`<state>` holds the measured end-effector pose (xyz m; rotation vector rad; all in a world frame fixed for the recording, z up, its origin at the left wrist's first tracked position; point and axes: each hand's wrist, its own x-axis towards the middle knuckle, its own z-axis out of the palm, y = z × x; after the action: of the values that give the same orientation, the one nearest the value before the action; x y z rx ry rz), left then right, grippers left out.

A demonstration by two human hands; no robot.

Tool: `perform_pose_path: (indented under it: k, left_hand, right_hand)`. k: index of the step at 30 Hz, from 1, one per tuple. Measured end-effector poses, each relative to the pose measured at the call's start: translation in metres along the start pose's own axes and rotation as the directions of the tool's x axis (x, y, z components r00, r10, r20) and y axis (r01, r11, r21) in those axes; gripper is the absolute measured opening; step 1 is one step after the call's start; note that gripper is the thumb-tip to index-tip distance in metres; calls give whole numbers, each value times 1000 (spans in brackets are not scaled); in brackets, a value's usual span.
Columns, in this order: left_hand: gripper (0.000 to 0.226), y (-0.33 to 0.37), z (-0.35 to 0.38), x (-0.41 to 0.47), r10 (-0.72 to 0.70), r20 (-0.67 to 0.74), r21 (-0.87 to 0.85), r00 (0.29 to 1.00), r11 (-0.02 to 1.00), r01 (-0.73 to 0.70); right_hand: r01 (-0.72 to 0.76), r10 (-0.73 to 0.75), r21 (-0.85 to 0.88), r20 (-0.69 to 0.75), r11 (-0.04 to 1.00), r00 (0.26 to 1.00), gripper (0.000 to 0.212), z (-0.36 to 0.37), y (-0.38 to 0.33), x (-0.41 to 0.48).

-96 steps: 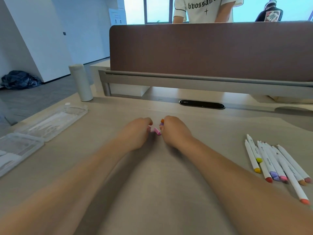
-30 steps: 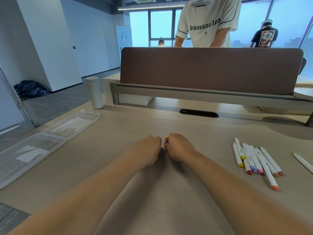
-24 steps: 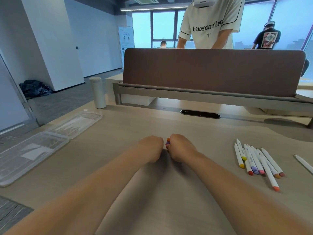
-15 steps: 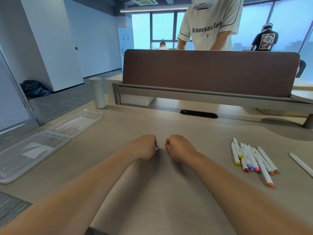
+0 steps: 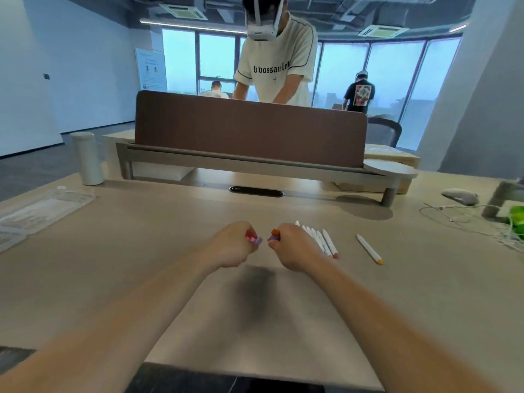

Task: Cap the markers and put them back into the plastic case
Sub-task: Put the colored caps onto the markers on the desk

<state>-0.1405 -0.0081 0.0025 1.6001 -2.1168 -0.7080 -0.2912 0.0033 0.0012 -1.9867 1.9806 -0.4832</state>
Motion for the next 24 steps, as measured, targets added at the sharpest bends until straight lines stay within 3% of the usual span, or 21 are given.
perform_pose_path:
  k: [4,8,12,17,24]
  left_hand:
    - [31,38,40,0,57,79,2,995,998,-58]
    - [26,59,73,5,92,132,134,987,985,-110]
    - [27,60,89,12,70,122,236,990,967,-97]
    - [39,58,89,16,54,108,218,993,973,-77]
    - [38,59,93,31,44,136,194,990,978,-71]
  right_hand:
    - [-129,128,-29,-38,991,991,26,-12,51,-18]
    - [-184,182,-53,-41,981,982,25,-17,81,-34]
    - [-115,113,-89,-33,989,993,11,-10,86,-34]
    - [-80,101,-324,47,943,994,24,-10,77,-29]
    - [-46,36,-379,-32,924,999,25,-5,77,-18]
